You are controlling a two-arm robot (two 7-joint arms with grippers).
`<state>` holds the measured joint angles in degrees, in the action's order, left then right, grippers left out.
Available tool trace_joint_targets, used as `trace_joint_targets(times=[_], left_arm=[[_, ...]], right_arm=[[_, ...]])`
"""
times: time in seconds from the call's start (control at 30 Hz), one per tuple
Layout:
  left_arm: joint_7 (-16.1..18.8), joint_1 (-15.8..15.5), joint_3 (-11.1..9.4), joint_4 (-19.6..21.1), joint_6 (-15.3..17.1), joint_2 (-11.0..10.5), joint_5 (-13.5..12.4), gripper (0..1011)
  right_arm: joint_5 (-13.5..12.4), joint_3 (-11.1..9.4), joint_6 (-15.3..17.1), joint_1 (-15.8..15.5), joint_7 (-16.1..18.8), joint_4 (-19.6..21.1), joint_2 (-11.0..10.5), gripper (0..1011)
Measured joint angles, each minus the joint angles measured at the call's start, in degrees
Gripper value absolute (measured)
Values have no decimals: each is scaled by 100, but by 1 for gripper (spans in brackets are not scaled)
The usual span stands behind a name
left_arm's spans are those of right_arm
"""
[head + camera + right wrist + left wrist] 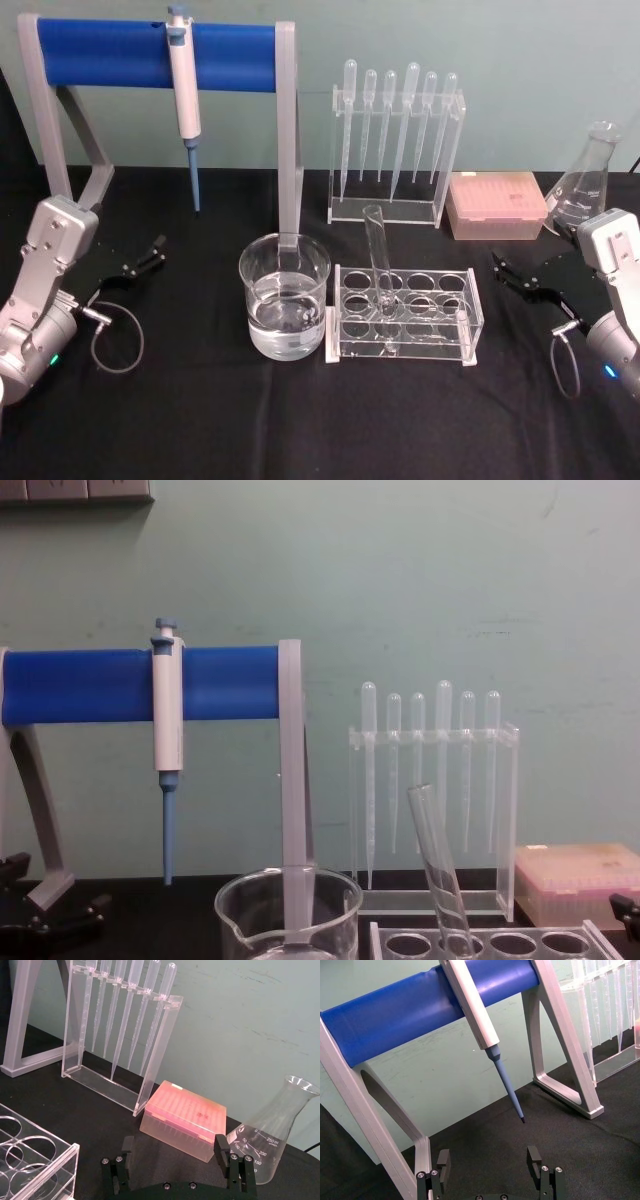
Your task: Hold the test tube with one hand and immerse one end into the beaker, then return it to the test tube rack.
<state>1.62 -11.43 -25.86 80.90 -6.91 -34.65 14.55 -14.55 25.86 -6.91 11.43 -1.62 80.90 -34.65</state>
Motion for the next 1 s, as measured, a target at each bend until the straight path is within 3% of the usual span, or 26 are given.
trace_joint_targets(times=[1.0], left_arm=[[0,0,0,0,0,0,0,1000]], right_arm=[[0,0,0,0,0,0,0,1002]])
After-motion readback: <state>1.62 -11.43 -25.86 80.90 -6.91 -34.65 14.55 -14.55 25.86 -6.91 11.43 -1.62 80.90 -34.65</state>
